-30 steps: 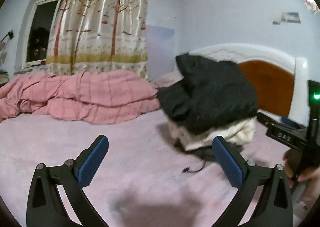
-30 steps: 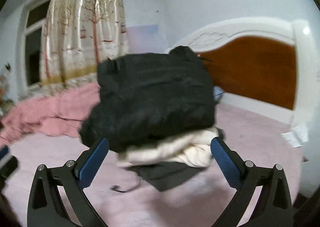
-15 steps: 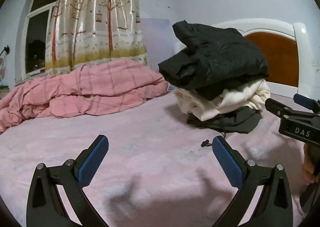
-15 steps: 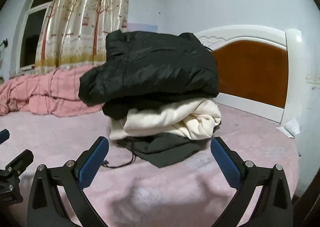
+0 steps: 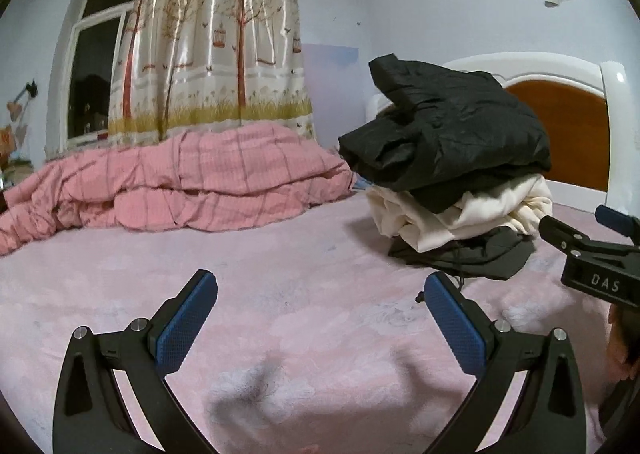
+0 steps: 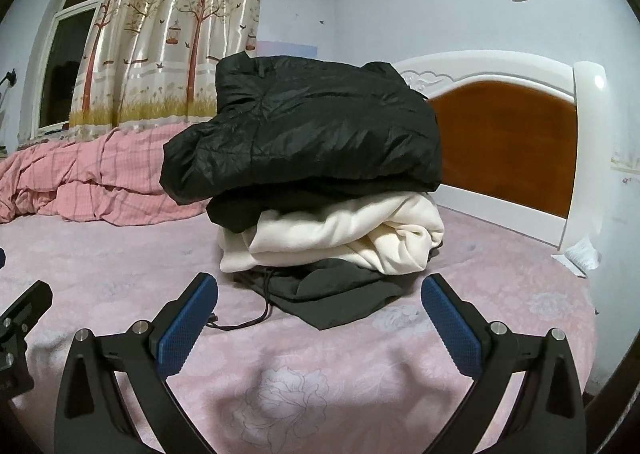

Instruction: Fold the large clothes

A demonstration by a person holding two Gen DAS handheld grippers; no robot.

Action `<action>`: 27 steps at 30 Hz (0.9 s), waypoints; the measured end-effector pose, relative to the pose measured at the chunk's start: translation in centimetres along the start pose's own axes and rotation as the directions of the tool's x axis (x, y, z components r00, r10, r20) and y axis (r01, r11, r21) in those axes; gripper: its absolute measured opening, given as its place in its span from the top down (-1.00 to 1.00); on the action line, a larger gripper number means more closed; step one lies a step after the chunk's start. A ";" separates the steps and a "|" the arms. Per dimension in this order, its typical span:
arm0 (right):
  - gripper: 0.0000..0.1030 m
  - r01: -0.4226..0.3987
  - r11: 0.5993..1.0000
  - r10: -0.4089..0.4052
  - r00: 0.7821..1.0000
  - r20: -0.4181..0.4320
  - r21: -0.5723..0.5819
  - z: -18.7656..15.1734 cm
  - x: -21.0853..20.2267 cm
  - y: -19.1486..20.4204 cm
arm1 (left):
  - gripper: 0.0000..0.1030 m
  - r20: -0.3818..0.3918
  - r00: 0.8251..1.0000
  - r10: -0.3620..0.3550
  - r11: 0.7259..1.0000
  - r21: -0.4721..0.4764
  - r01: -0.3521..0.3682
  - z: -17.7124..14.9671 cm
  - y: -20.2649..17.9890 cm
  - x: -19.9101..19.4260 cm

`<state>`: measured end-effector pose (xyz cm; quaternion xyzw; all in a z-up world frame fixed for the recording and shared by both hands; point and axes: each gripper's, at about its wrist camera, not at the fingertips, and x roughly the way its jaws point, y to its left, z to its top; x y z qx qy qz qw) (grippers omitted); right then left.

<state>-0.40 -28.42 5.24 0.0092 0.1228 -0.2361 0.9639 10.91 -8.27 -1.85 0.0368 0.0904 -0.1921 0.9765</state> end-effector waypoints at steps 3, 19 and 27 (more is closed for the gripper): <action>-0.99 -0.007 1.000 0.007 1.000 -0.004 -0.007 0.0 0.1 0.1 | -1.00 -0.027 1.000 -0.011 1.000 -0.027 0.010 -0.1 0.5 0.5; -0.99 -0.009 1.000 0.009 1.000 -0.006 -0.016 0.0 0.0 0.3 | -1.00 -0.032 0.999 -0.003 1.000 -0.018 0.002 -0.3 1.0 0.4; -0.99 -0.006 1.000 0.006 1.000 -0.014 -0.011 0.0 0.3 0.2 | -1.00 -0.033 0.999 -0.005 1.000 -0.017 0.005 -0.3 1.1 0.3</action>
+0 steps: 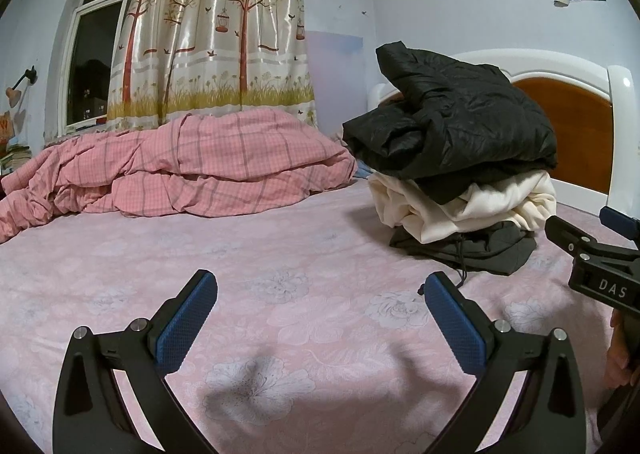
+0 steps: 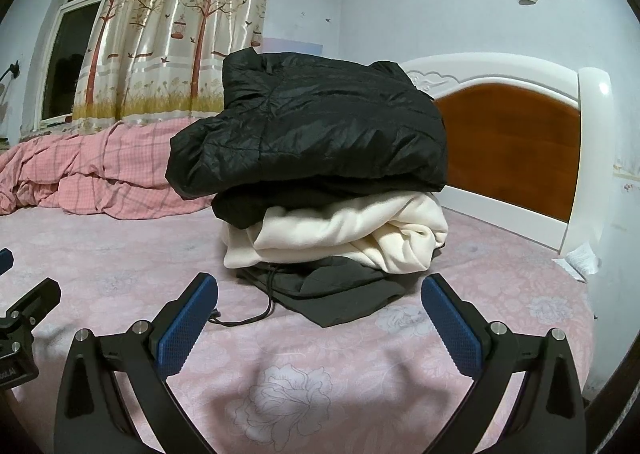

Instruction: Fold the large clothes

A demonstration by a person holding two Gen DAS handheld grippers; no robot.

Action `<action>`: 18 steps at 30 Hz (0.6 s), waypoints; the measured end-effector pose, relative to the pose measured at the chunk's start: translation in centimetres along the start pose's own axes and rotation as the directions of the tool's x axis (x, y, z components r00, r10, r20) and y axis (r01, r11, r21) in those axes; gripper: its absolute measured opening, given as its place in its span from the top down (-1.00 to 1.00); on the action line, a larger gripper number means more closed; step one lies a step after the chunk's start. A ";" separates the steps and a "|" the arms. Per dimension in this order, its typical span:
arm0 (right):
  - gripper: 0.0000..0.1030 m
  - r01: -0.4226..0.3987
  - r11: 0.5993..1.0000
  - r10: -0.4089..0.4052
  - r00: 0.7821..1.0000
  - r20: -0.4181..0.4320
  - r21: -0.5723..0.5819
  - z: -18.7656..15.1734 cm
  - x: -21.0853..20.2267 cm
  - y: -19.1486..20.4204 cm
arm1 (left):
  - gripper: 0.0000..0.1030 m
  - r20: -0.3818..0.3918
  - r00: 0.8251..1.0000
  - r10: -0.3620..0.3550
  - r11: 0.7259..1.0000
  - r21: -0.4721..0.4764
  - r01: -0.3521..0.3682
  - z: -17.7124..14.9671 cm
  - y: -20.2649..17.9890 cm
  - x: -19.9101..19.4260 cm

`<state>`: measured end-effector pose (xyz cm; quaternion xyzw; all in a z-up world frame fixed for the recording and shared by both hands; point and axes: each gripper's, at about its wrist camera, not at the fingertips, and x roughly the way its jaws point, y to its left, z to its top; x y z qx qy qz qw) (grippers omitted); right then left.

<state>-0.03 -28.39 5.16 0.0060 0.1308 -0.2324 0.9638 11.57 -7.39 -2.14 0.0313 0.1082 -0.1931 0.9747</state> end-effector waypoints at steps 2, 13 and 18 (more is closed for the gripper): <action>-0.99 0.002 1.000 -0.002 1.000 -0.010 0.002 0.0 0.3 -0.1 | -1.00 -0.001 1.000 0.000 1.000 0.000 0.000 0.0 0.0 0.0; -0.99 -0.004 1.000 0.004 0.999 -0.036 0.008 -0.1 0.8 -0.3 | -1.00 -0.002 1.000 -0.001 1.000 -0.001 0.001 0.0 0.1 0.0; -0.99 -0.003 1.000 0.003 1.000 -0.030 0.006 -0.1 0.8 -0.2 | -1.00 -0.005 1.000 -0.001 1.000 0.001 0.001 0.0 0.2 -0.1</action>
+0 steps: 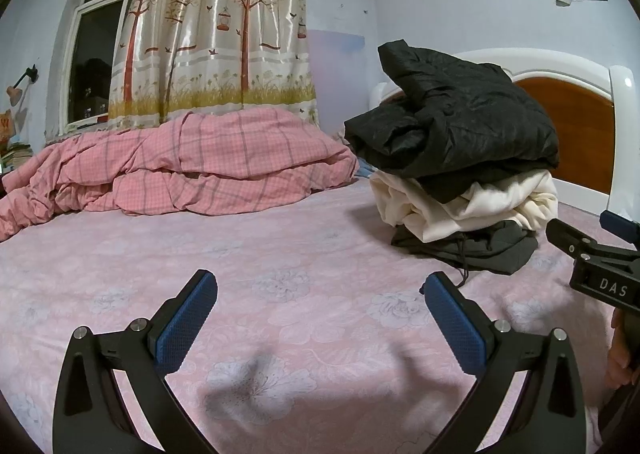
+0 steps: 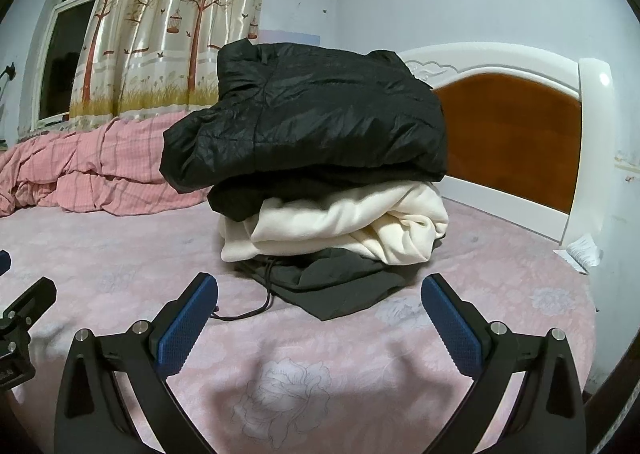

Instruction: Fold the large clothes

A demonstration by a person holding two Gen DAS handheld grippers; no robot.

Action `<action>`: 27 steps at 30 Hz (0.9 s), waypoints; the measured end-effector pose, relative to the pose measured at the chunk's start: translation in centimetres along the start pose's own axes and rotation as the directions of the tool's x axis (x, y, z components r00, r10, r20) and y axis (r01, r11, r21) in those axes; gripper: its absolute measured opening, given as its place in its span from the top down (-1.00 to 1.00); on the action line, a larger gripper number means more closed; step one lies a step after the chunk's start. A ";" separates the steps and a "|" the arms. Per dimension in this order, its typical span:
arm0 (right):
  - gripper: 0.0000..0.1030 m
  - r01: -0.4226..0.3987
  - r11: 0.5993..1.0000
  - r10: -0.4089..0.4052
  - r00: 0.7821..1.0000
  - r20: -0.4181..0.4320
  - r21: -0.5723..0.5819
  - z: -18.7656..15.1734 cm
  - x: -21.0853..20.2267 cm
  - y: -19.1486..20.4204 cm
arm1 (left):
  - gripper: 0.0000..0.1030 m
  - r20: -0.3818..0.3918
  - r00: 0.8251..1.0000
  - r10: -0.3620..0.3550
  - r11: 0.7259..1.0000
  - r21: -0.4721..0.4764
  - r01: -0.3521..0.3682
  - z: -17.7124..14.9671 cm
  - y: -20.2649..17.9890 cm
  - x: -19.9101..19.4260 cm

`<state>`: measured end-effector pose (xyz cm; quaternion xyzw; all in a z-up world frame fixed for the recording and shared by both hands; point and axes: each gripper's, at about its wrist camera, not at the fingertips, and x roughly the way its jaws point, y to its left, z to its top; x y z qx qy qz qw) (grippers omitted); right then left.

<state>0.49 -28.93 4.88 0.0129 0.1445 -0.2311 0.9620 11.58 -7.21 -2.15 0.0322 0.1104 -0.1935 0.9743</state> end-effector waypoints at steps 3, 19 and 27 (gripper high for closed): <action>-0.99 -0.001 1.000 0.001 1.000 -0.004 0.000 -0.1 -0.1 0.0 | -1.00 0.001 1.000 -0.001 1.000 0.000 0.001 0.0 0.0 0.0; -0.99 0.001 1.000 -0.001 1.000 -0.004 0.000 -0.1 -0.2 0.1 | -1.00 0.003 1.000 0.002 1.000 0.004 -0.002 0.0 -0.1 0.0; -0.99 0.002 1.000 -0.002 1.000 -0.005 -0.001 -0.1 -0.3 0.2 | -1.00 0.001 1.000 0.001 1.000 0.005 -0.001 0.0 0.0 0.1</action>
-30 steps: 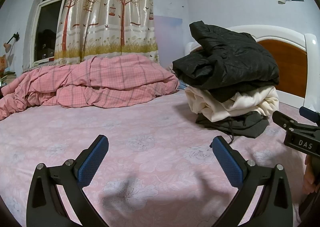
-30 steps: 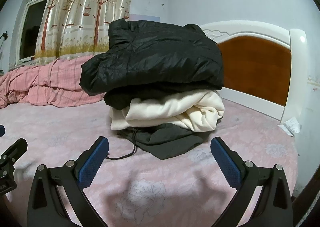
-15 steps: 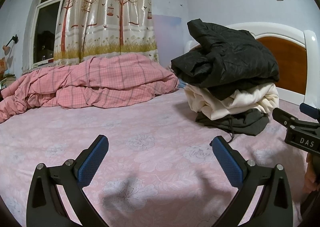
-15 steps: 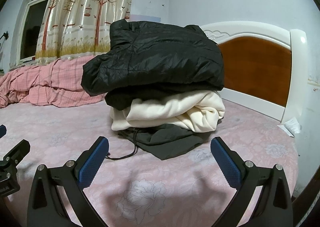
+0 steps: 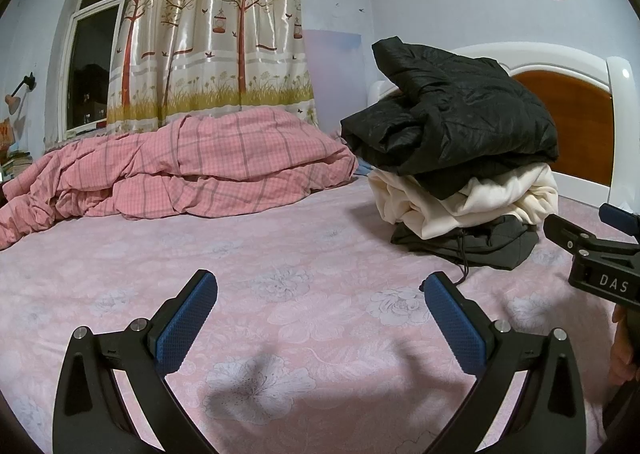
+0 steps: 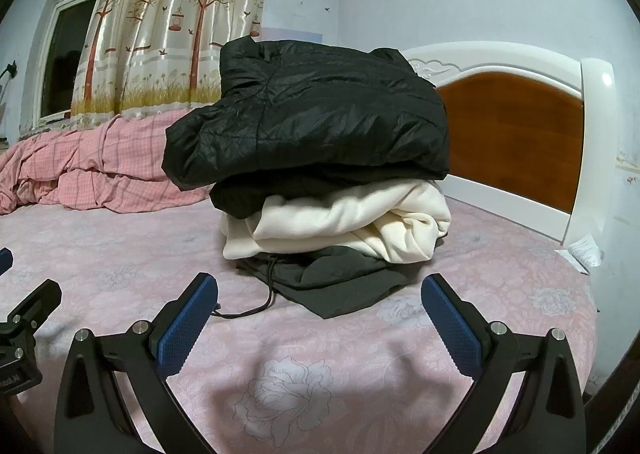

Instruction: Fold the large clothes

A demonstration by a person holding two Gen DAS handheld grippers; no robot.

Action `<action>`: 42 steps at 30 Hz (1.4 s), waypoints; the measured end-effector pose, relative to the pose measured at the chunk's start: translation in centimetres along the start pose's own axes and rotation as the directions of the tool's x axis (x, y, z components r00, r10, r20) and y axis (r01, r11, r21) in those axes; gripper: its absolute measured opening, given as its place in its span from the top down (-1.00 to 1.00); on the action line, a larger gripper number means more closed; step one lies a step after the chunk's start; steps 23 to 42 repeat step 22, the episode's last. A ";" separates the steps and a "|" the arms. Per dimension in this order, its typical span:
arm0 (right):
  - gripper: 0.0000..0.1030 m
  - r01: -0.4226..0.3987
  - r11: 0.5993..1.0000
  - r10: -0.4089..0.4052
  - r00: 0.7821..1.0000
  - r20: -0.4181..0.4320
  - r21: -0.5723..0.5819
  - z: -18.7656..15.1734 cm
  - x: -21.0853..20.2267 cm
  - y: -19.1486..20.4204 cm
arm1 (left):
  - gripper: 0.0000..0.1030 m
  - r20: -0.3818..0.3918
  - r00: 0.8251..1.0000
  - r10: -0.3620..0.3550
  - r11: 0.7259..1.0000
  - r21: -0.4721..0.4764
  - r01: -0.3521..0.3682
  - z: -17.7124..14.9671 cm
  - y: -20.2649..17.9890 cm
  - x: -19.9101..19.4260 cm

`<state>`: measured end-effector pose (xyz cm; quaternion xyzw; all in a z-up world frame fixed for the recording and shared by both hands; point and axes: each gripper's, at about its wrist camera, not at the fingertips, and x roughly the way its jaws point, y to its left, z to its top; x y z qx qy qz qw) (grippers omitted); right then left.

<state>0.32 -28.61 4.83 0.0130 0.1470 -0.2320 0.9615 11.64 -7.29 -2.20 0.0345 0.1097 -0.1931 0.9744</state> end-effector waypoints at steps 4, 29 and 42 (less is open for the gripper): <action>-0.99 -0.001 1.000 0.001 1.000 0.000 0.000 0.0 0.0 0.0 | -1.00 -0.001 1.000 -0.001 1.000 -0.001 0.001 0.0 0.0 0.0; -0.99 0.001 1.000 -0.001 1.000 0.001 -0.002 0.0 -0.1 0.1 | -1.00 -0.001 1.000 -0.003 1.000 0.002 0.003 0.0 0.1 -0.1; -0.99 0.001 1.000 -0.001 1.000 0.001 -0.002 0.0 -0.1 0.1 | -1.00 -0.001 1.000 -0.003 1.000 0.002 0.003 0.0 0.1 -0.1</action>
